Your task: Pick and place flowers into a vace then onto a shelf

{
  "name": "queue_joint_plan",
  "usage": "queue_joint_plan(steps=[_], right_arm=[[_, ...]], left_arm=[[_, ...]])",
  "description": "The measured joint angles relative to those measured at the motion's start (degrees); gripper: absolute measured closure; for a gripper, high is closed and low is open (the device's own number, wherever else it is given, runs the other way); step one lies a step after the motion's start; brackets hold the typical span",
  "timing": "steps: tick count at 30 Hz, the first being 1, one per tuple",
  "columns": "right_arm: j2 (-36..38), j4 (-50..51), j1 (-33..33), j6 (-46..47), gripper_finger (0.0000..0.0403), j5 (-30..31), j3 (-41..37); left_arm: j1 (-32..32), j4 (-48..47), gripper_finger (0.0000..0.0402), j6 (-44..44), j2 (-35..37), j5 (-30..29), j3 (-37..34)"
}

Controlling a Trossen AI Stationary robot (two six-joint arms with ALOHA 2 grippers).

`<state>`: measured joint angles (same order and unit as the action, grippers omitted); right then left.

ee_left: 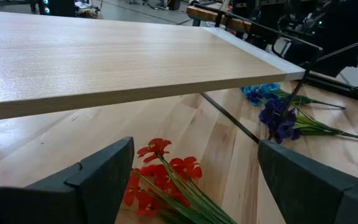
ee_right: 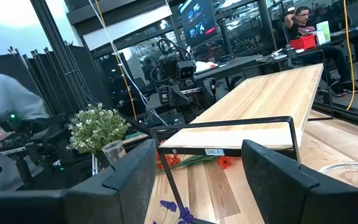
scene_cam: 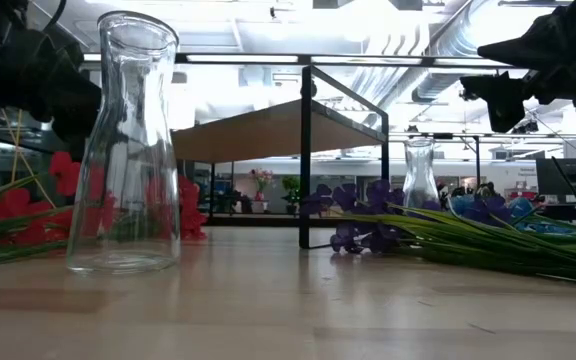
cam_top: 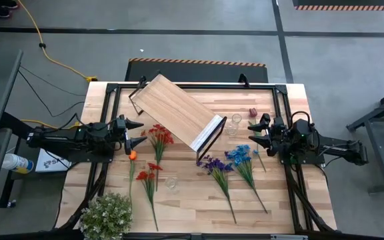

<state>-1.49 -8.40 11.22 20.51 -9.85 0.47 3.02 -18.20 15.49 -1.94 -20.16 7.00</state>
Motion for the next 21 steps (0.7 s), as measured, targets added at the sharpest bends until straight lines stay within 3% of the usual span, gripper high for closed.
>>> queue_joint_plan(steps=[21], right_arm=[[0.0, 0.0, 0.0, 0.0, 0.0180, 0.0, 0.0]], left_arm=[[0.0, 0.0, 0.0025, -1.7, 0.0, -1.6, 0.0]])
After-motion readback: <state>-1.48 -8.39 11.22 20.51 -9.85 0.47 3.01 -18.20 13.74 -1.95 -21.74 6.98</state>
